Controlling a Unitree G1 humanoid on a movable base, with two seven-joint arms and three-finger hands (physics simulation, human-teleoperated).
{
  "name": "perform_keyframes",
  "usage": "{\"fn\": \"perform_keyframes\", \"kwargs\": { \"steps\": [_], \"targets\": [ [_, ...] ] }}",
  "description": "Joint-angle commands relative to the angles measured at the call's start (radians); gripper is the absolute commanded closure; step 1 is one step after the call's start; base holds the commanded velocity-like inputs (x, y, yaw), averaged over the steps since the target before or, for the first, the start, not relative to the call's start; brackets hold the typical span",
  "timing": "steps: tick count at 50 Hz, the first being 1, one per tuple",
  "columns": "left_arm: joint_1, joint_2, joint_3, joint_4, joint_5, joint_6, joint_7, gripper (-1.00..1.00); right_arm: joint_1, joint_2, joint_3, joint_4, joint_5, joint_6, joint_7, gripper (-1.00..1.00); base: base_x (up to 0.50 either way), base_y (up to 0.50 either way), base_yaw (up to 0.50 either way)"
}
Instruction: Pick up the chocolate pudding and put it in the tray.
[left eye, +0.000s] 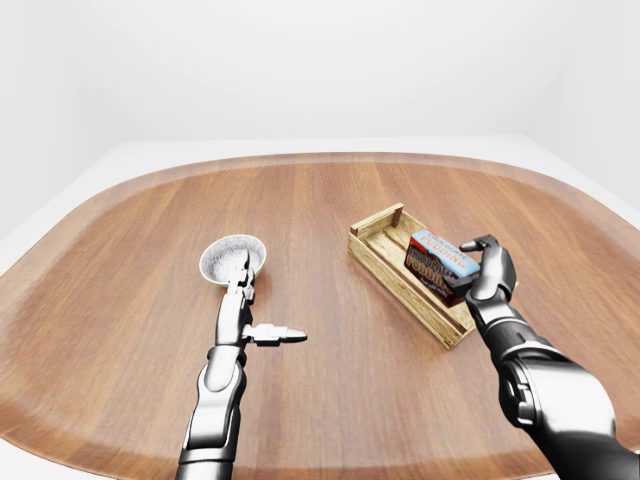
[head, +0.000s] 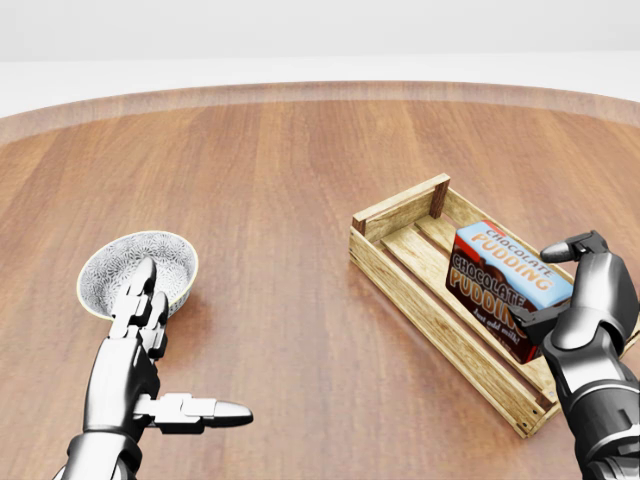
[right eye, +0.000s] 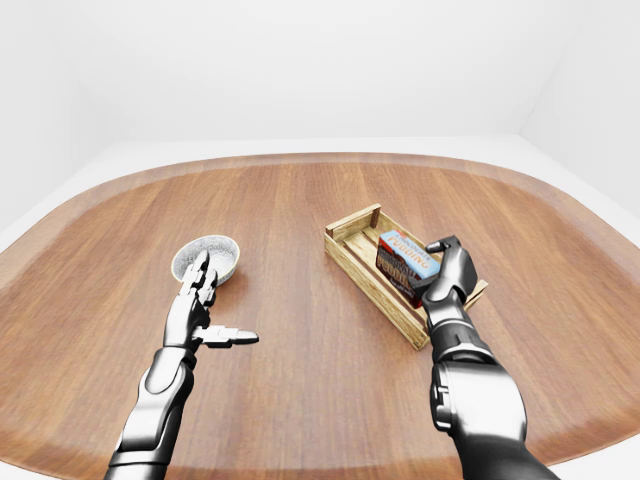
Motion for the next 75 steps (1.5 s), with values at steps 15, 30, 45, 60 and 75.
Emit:
{"fn": "perform_keyframes", "kwargs": {
  "steps": [15,30,45,60,75],
  "targets": [
    [0.003,-0.002,0.0,-0.014,-0.003,0.013,-0.001,-1.0,0.024,-0.007,-0.006,0.003,0.024,0.0,-0.018,1.0,0.0,0.0,0.0],
    [0.001,-0.002,0.0,-0.012,-0.003,0.012,-0.001,-1.0,0.041,-0.009,-0.01,0.007,0.02,0.0,-0.018,1.0,0.0,0.0,0.0],
    [0.002,-0.002,0.0,-0.02,-0.005,0.021,0.001,-1.0,0.049,-0.012,-0.015,0.008,0.021,0.0,-0.018,1.0,0.0,0.0,0.0],
    [0.006,-0.001,0.0,-0.018,-0.004,0.015,-0.003,-1.0,0.049,-0.008,-0.012,0.008,0.016,0.0,-0.018,1.0,0.0,0.0,0.0],
    [0.006,-0.002,0.0,-0.022,-0.003,0.018,-0.003,-1.0,0.051,-0.007,-0.017,0.008,0.023,0.0,-0.018,-1.0,0.0,0.0,0.0]
  ]
}}
